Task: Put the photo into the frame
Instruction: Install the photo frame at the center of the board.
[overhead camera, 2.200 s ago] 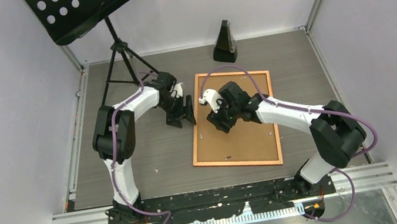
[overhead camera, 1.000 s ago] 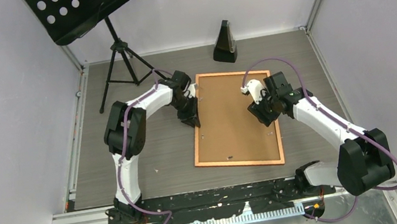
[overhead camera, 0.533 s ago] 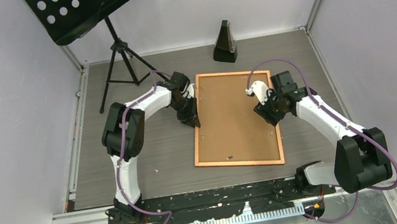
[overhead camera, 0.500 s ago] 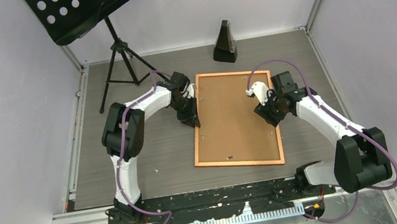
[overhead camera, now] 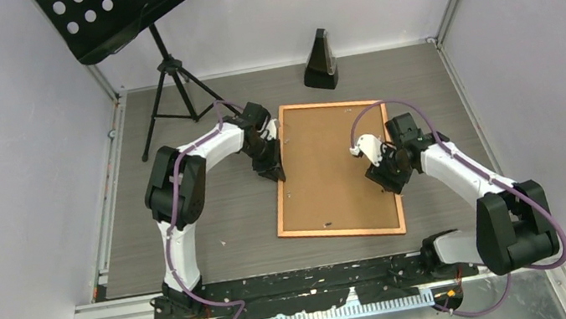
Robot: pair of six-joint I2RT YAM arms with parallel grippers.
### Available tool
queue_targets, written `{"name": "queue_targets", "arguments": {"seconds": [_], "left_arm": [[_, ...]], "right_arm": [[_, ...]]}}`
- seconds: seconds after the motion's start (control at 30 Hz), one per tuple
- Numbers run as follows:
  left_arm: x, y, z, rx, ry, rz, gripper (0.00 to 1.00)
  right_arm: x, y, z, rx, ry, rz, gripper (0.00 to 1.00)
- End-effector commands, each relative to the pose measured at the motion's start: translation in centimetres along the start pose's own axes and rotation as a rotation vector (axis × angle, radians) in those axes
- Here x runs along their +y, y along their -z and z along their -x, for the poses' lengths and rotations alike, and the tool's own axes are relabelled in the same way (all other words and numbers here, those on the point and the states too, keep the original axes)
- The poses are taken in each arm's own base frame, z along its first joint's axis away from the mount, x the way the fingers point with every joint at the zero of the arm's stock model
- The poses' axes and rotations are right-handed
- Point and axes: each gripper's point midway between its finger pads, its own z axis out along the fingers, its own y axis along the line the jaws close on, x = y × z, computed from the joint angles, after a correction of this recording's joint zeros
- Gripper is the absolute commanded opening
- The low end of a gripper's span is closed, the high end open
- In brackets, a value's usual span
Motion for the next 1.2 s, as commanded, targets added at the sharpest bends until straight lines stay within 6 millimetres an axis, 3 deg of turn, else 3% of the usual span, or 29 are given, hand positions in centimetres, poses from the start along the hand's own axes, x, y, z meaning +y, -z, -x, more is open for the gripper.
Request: {"name": "queue_targets", "arguments": {"seconds": [0.0, 0.3, 0.47, 0.77, 1.17], "left_arm": [[-0.3, -1.3, -1.0, 0.034, -0.037, -0.017, 0.00], [-0.8, -1.1, -0.9, 0.031, -0.047, -0.039, 0.00], [-1.0, -0.9, -0.8, 0.022, -0.053, -0.047, 0.00], [-1.5, -0.9, -1.4, 0.024, -0.056, -0.066, 0.00], [-2.3, -0.8, -1.7, 0.010, -0.073, -0.066, 0.00]], "right_arm": [[-0.1, 0.2, 0.5, -0.033, 0.032, -0.007, 0.61], [0.7, -0.8, 0.4, -0.028, 0.039, 0.003, 0.61], [0.0, -1.2, 0.6, -0.027, 0.038, -0.050, 0.61], [-1.0, -0.8, 1.2, -0.023, 0.065, -0.140, 0.59], [0.8, 0.3, 1.7, -0.060, 0.039, -0.092, 0.59]]}}
